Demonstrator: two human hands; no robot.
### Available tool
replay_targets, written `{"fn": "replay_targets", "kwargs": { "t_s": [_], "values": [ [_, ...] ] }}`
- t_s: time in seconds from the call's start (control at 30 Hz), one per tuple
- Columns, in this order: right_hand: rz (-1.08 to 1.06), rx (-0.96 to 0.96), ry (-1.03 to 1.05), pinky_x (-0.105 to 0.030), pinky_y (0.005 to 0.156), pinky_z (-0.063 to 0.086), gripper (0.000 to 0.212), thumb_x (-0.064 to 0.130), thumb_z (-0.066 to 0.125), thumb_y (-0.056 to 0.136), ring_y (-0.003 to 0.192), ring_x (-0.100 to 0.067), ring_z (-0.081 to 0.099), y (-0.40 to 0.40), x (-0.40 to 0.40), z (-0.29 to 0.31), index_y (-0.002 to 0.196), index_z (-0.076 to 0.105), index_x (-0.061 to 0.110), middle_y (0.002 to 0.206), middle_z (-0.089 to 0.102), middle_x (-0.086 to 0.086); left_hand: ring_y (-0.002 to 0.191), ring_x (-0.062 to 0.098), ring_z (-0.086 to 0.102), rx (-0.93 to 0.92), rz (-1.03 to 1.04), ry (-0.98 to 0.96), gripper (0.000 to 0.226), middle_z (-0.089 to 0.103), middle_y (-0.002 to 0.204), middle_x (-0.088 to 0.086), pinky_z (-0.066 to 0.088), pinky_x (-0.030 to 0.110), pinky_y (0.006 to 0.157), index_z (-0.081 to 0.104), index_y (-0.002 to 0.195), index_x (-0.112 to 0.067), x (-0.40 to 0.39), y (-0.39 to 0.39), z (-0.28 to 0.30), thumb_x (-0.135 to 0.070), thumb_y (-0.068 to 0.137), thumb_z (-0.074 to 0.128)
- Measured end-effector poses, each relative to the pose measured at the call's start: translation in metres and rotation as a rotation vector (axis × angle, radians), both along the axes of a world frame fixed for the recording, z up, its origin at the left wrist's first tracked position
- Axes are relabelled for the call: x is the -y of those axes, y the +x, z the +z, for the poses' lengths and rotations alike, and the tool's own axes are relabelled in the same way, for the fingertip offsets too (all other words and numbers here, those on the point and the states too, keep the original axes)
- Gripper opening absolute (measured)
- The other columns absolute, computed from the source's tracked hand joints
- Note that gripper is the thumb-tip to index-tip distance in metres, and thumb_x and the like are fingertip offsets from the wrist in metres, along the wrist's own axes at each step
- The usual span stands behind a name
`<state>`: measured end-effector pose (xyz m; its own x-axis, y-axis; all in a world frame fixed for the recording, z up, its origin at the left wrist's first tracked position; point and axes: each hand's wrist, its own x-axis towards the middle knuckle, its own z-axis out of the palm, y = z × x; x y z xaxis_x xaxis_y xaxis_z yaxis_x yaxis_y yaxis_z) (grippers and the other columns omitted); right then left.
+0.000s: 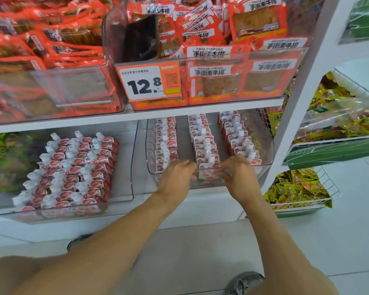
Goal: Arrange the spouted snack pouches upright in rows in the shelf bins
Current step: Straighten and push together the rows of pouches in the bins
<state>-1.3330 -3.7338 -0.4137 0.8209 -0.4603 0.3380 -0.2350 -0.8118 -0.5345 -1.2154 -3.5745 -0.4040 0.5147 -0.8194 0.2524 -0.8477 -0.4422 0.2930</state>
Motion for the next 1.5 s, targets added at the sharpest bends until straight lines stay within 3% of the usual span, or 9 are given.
{"fn": "replay_targets", "kwargs": {
  "t_s": [0.17, 0.33, 0.5, 0.67, 0.83, 1.0, 1.13, 1.3, 1.5],
  "values": [
    [-0.008, -0.086, 0.051, -0.035, 0.081, 0.053, 0.013, 0.011, 0.079, 0.08, 0.09, -0.026, 0.066, -0.003, 0.002, 0.005, 0.092, 0.077, 0.013, 0.093, 0.075, -0.005, 0.074, 0.029, 0.061, 0.019, 0.03, 0.015, 0.015, 0.064, 0.076, 0.008, 0.049, 0.035, 0.061, 0.067, 0.079, -0.007, -0.001, -0.01, -0.013, 0.003, 0.073, 0.076],
    [-0.033, -0.148, 0.079, -0.028, 0.088, 0.047, 0.027, 0.016, 0.079, 0.081, 0.101, -0.026, 0.064, -0.008, -0.004, 0.02, 0.107, 0.074, 0.013, 0.107, 0.072, -0.006, 0.096, 0.026, 0.058, 0.004, -0.023, -0.062, 0.027, 0.062, 0.103, 0.008, 0.049, 0.036, 0.083, 0.067, 0.11, -0.006, -0.017, -0.018, 0.003, -0.007, 0.083, 0.069],
    [-0.074, 0.134, 0.085, -0.025, 0.098, 0.044, 0.039, 0.015, 0.074, 0.086, 0.111, -0.018, 0.056, -0.021, -0.04, 0.045, 0.123, 0.061, 0.013, 0.121, 0.057, -0.004, 0.102, 0.018, 0.055, 0.028, 0.071, -0.364, 0.024, 0.061, 0.109, 0.003, 0.044, 0.029, 0.092, 0.064, 0.108, -0.013, -0.12, -0.017, 0.034, -0.022, 0.086, 0.059],
    [0.24, 0.348, 0.018, -0.021, 0.097, 0.045, 0.024, -0.001, 0.066, 0.083, 0.106, -0.015, 0.058, 0.001, -0.149, 0.054, 0.106, 0.068, 0.006, 0.11, 0.061, -0.007, 0.096, 0.025, 0.056, 0.055, 0.233, -0.113, 0.037, 0.061, 0.103, 0.003, 0.047, 0.041, 0.087, 0.066, 0.103, -0.013, -0.244, 0.046, 0.035, -0.042, 0.083, 0.055],
    [0.457, 0.09, 0.104, -0.026, 0.091, 0.048, 0.036, 0.016, 0.064, 0.087, 0.108, -0.019, 0.058, 0.071, -0.236, 0.058, 0.123, 0.058, 0.014, 0.126, 0.048, -0.003, 0.104, 0.03, 0.054, 0.027, 0.335, 0.221, 0.058, 0.057, 0.114, 0.006, 0.05, 0.046, 0.086, 0.064, 0.114, -0.014, -0.314, 0.098, 0.026, -0.051, 0.072, 0.077],
    [0.489, -0.388, 0.208, -0.027, 0.11, 0.031, 0.074, 0.035, 0.078, 0.08, 0.135, -0.022, 0.038, 0.161, -0.259, 0.062, 0.143, 0.041, 0.023, 0.143, 0.033, -0.008, 0.09, 0.028, 0.06, 0.008, 0.25, 0.218, 0.045, 0.062, 0.098, 0.001, 0.046, 0.036, 0.072, 0.064, 0.098, -0.019, -0.316, 0.13, 0.022, -0.048, 0.068, 0.082],
    [0.628, -0.701, 0.103, -0.022, 0.104, 0.029, 0.071, 0.046, 0.075, 0.082, 0.133, -0.015, 0.034, 0.202, -0.252, 0.054, 0.143, 0.041, 0.031, 0.145, 0.035, 0.002, 0.098, 0.021, 0.056, -0.102, 0.125, 0.14, 0.044, 0.058, 0.104, -0.003, 0.044, 0.032, 0.073, 0.059, 0.109, -0.022, -0.322, 0.141, 0.015, -0.048, 0.077, 0.075],
    [0.62, -0.776, -0.045, -0.029, 0.109, 0.036, 0.08, 0.053, 0.075, 0.074, 0.132, -0.017, 0.04, 0.215, -0.249, 0.049, 0.142, 0.034, 0.042, 0.145, 0.032, 0.004, 0.088, -0.007, 0.042, -0.37, -0.016, 0.127, 0.045, 0.044, 0.098, -0.028, 0.034, 0.005, 0.072, 0.051, 0.106, -0.041, -0.334, 0.159, 0.029, -0.068, 0.072, 0.061],
    [0.601, -0.708, -0.248, -0.04, 0.107, 0.043, 0.098, 0.062, 0.079, 0.064, 0.129, -0.024, 0.043, 0.221, -0.25, 0.053, 0.145, 0.029, 0.04, 0.145, 0.029, 0.0, 0.092, 0.003, 0.046, -0.337, -0.007, 0.218, 0.031, 0.043, 0.094, -0.021, 0.031, 0.015, 0.067, 0.05, 0.097, -0.043, -0.325, 0.157, 0.036, -0.054, 0.078, 0.071]
  ]
}}
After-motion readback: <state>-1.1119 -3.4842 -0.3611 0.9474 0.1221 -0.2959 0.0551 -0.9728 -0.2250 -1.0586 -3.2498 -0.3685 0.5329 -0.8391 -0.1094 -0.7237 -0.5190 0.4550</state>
